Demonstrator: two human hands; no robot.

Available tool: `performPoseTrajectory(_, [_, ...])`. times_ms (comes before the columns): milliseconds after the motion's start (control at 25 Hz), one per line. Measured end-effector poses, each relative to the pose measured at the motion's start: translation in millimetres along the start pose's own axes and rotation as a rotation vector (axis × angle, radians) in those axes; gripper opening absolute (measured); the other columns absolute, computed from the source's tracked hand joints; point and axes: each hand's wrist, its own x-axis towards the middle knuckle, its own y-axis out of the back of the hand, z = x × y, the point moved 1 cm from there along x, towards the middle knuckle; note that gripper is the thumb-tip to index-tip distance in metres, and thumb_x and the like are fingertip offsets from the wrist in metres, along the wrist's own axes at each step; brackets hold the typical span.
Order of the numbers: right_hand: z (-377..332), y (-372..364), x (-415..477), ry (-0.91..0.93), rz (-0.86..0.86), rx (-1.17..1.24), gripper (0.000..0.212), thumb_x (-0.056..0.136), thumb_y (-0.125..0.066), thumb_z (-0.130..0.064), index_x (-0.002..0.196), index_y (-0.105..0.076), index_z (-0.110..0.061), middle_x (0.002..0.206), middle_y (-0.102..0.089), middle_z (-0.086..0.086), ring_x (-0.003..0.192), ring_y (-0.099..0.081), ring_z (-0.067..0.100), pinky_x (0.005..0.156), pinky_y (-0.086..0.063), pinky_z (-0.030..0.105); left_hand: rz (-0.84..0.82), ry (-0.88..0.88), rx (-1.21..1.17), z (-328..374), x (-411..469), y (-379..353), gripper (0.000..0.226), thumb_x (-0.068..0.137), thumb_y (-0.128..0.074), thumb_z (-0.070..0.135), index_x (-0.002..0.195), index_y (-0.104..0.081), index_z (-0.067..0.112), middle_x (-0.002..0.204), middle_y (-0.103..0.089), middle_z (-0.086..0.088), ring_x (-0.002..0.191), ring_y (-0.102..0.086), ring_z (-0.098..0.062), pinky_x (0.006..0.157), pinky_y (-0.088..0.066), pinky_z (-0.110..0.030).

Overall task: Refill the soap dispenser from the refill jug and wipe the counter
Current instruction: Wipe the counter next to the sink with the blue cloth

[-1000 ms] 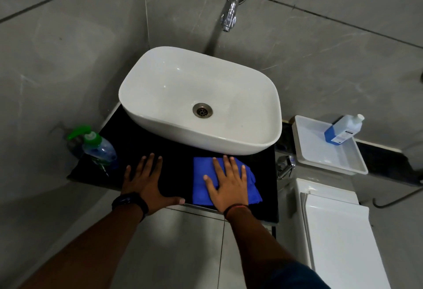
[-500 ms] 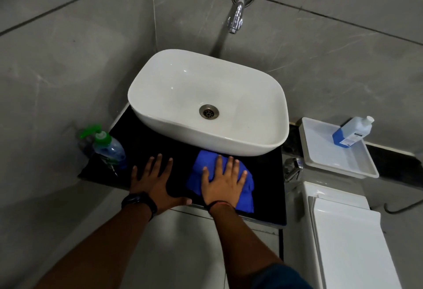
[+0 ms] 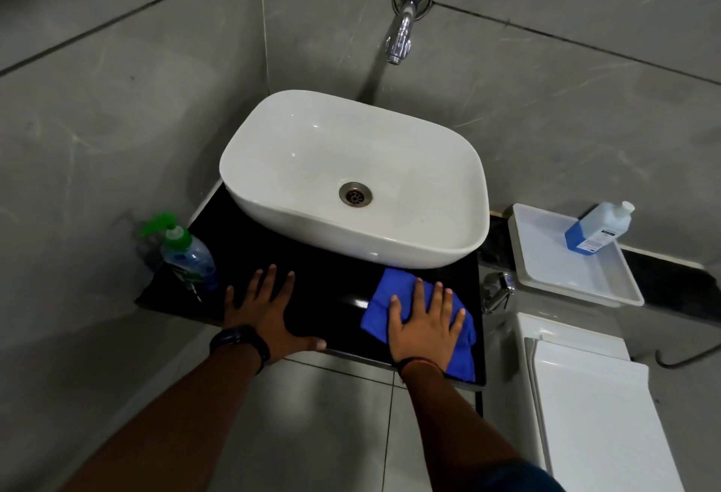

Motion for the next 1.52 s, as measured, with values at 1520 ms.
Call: performPoseTrajectory(1520, [45,19,-24,0.723,-0.207,-0.095,0.087,0.077,-0.04,-0.063,0.151,-0.009,-0.032,0.159,-0.004,0.001,0.147,-0.002,0.024,0.115,0.013,0.041,-0.041,-0.015,0.003,5,-1,11,0.134,0.033,-0.036,0.097,0.145,0.001,0.033,0.158,0.006,-0.001,0.144,0.005,-0.024,0.112,-0.007,-0.056])
